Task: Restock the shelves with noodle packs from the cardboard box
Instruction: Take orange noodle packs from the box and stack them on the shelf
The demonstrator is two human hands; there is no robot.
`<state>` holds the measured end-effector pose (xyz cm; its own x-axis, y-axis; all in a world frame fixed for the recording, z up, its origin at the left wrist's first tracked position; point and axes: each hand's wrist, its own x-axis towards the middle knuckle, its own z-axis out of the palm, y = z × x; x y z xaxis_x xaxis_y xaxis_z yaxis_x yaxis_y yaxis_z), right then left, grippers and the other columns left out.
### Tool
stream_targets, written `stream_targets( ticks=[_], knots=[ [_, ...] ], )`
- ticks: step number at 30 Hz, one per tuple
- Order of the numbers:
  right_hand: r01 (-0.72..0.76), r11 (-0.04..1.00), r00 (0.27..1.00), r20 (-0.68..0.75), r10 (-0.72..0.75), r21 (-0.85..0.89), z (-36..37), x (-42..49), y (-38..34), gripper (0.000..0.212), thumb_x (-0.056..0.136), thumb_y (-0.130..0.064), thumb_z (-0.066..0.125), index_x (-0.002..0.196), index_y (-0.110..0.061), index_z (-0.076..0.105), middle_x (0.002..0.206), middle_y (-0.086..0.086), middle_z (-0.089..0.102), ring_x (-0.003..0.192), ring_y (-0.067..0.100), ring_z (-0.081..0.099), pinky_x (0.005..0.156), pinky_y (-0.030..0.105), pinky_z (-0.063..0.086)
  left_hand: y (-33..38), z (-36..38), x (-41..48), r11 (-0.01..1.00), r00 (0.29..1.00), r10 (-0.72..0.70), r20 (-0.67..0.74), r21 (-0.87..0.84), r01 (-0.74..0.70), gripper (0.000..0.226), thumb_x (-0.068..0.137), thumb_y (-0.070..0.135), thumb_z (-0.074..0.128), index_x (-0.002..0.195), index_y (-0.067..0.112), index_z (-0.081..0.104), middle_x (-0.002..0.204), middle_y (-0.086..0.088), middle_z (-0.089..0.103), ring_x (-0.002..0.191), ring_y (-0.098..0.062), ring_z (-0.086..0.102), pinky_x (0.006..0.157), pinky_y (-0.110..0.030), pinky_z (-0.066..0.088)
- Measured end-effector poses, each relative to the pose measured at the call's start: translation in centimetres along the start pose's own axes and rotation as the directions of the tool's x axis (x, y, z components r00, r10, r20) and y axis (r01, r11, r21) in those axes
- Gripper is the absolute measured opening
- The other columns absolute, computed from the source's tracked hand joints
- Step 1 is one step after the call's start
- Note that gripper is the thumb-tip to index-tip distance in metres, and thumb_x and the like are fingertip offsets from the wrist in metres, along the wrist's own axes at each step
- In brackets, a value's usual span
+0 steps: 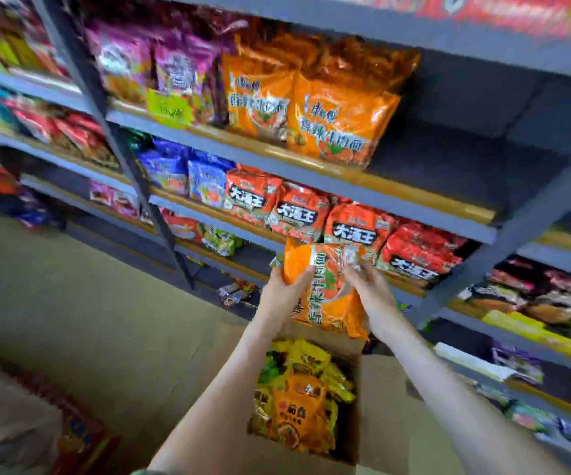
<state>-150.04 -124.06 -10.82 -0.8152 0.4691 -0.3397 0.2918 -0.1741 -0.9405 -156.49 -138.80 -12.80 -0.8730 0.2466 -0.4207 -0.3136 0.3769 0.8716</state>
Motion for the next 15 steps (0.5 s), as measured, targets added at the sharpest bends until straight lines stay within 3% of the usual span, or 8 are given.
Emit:
stream_targets(
  ticks=[2,4,6,8,10,12,13,15],
  knots=[
    [0.002,1.000,1.000,-0.014,-0.003,-0.016,-0.1,-0.2,-1.9,0.046,0.091,-0.039,0.058,0.133,-0.021,0.046,0.128,-0.005,0.051,0.115,0.015,0.048,0.092,0.031,0.035,1.8,-0.5,-0.7,0.998,0.997,0.065,0.036,0.024,-0.066,0.057,0.081,0.063,0.061,0.118,0.024,0.044,0.099,0.011,0.059,0.087,-0.009,0.061,0.073,-0.030,0.052],
    [0.050,0.998,0.999,-0.003,-0.050,-0.039,-0.3,-0.5,-3.5,0.032,0.093,-0.042,0.055,0.119,-0.024,0.050,0.110,-0.016,0.054,0.111,0.013,0.048,0.090,0.030,0.036,3.3,-1.2,-1.1,0.990,0.989,0.126,0.075,0.048,-0.129,0.048,0.084,0.060,0.059,0.114,0.028,0.042,0.096,0.014,0.058,0.086,-0.007,0.060,0.073,-0.029,0.053],
    [0.101,0.994,0.995,0.024,-0.100,-0.043,-0.6,-0.6,-4.9,0.027,0.093,-0.046,0.053,0.112,-0.027,0.053,0.099,-0.018,0.055,0.103,0.012,0.050,0.085,0.031,0.035,4.8,-2.1,-1.4,0.974,0.973,0.203,0.112,0.079,-0.212,0.054,0.083,0.062,0.058,0.120,0.026,0.042,0.102,0.011,0.059,0.090,-0.009,0.061,0.078,-0.032,0.053],
    [0.116,0.993,0.993,0.009,-0.116,-0.036,-0.6,-0.6,-6.1,0.029,0.093,-0.047,0.053,0.098,-0.019,0.059,0.094,-0.006,0.062,0.092,0.011,0.053,0.087,0.035,0.033,6.0,-3.0,-1.1,0.961,0.956,0.252,0.148,0.079,-0.266,0.058,0.084,0.060,0.058,0.126,0.025,0.040,0.111,0.008,0.060,0.092,-0.006,0.059,0.073,-0.026,0.049],
    [0.127,0.992,0.992,-0.015,-0.127,-0.014,-0.4,-0.4,-7.1,0.040,0.086,-0.052,0.060,0.082,-0.013,0.062,0.087,0.006,0.067,0.091,0.020,0.060,0.089,0.043,0.038,7.3,-4.2,-0.9,0.948,0.939,0.290,0.185,0.078,-0.308,0.065,0.081,0.064,0.060,0.128,0.023,0.040,0.122,0.004,0.059,0.101,-0.008,0.059,0.081,-0.027,0.050],
    [0.103,0.994,0.995,0.006,-0.103,0.044,-0.2,-0.1,-7.6,0.036,0.079,-0.051,0.068,0.083,-0.015,0.067,0.090,0.006,0.071,0.095,0.028,0.065,0.088,0.045,0.044,8.3,-5.1,-0.7,0.942,0.937,0.283,0.207,0.123,-0.312,0.090,0.072,0.075,0.060,0.138,0.019,0.035,0.131,0.003,0.055,0.112,-0.014,0.056,0.093,-0.035,0.048],
    [0.097,0.992,0.993,0.056,-0.102,0.086,-0.2,-0.1,-8.0,0.027,0.080,-0.042,0.068,0.088,-0.016,0.068,0.091,0.006,0.072,0.092,0.027,0.066,0.082,0.041,0.049,8.7,-5.6,-0.7,0.940,0.935,0.277,0.222,0.141,-0.312,0.090,0.073,0.075,0.059,0.138,0.018,0.035,0.128,0.006,0.055,0.110,-0.011,0.056,0.091,-0.031,0.048],
    [0.079,0.986,0.980,0.170,-0.104,0.149,-0.7,0.3,-8.5,0.024,0.078,-0.032,0.067,0.094,-0.014,0.065,0.087,0.008,0.068,0.080,0.026,0.063,0.067,0.032,0.051,9.6,-6.7,-0.8,0.927,0.921,0.282,0.270,0.172,-0.334,0.056,0.084,0.059,0.060,0.121,0.024,0.037,0.109,0.013,0.055,0.093,0.000,0.054,0.077,-0.019,0.045]
  ],
)
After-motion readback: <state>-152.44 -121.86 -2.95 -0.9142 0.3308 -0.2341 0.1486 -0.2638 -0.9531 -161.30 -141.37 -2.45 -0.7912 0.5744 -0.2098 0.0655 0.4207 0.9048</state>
